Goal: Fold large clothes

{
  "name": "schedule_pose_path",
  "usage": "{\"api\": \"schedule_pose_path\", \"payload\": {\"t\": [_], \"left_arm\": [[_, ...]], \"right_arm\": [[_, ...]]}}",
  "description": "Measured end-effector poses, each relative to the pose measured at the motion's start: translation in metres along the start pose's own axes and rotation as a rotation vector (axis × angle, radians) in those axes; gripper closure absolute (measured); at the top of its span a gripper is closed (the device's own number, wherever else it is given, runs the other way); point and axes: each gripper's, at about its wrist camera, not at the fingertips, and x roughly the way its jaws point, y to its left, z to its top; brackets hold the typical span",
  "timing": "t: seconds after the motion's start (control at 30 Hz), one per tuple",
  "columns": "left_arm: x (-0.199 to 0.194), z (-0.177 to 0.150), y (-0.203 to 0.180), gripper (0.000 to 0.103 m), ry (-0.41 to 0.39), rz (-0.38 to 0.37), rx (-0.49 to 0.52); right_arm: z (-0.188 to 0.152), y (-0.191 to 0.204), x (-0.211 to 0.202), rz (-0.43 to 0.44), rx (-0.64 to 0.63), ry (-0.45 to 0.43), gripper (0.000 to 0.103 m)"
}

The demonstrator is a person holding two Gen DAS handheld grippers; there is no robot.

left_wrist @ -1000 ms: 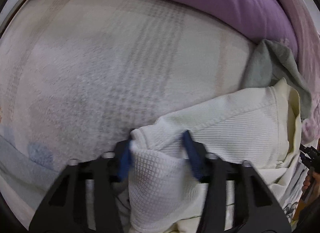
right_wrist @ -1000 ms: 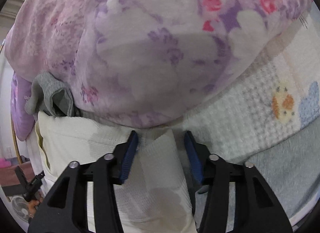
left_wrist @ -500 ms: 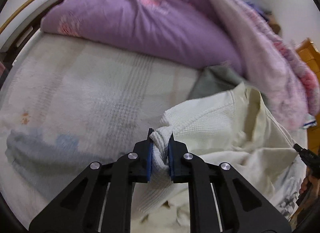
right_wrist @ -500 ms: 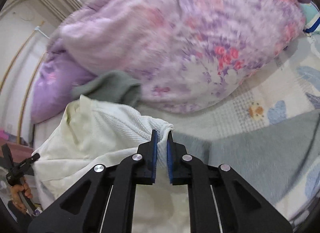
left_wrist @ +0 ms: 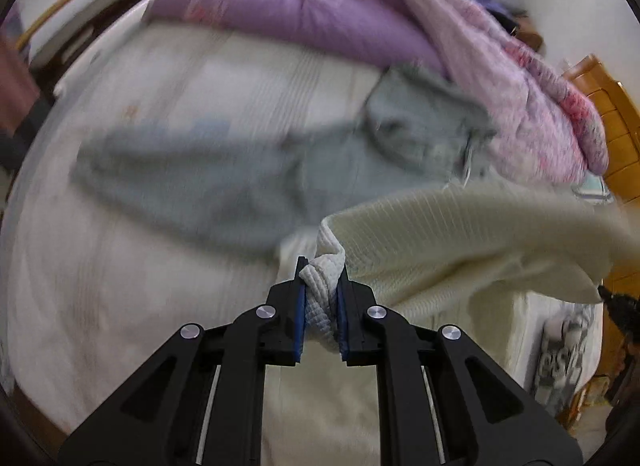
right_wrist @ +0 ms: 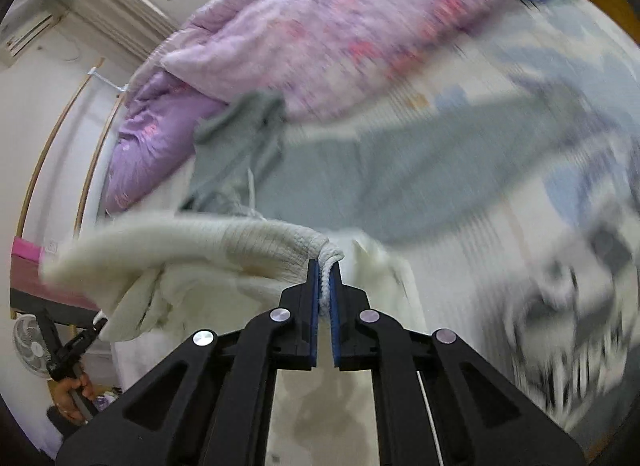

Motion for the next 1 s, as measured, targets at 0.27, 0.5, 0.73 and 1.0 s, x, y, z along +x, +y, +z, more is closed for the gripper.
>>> {"api": "schedule_pose_path", "payload": {"t": [0.27, 0.5, 0.73, 1.0], "left_arm": [[0.042, -0.137, 0.046, 0.09, 0.205, 0.036, -0.142], [0.03, -0.186, 0.077, 0.035, 0.155, 0.007, -0.451], [0.028, -0.224, 0.091, 0.032, 0.112, -0.206, -0.766], [0.073, -0.212, 0.082, 0.035, 0.136, -0.14, -0.84]], "right_arm": [[-0.132, -0.082, 0.042, -0.177, 0.172, 0.235, 0.101], [-0.177, -0.1, 0.045, -0.127, 0.335, 0.274, 0.082], [-0.184, -0.096, 0.068, 0.021, 0.57, 0.219, 0.06], [-0.186, -0.116, 0.101, 0.065, 0.762, 0.173, 0.06]]}}
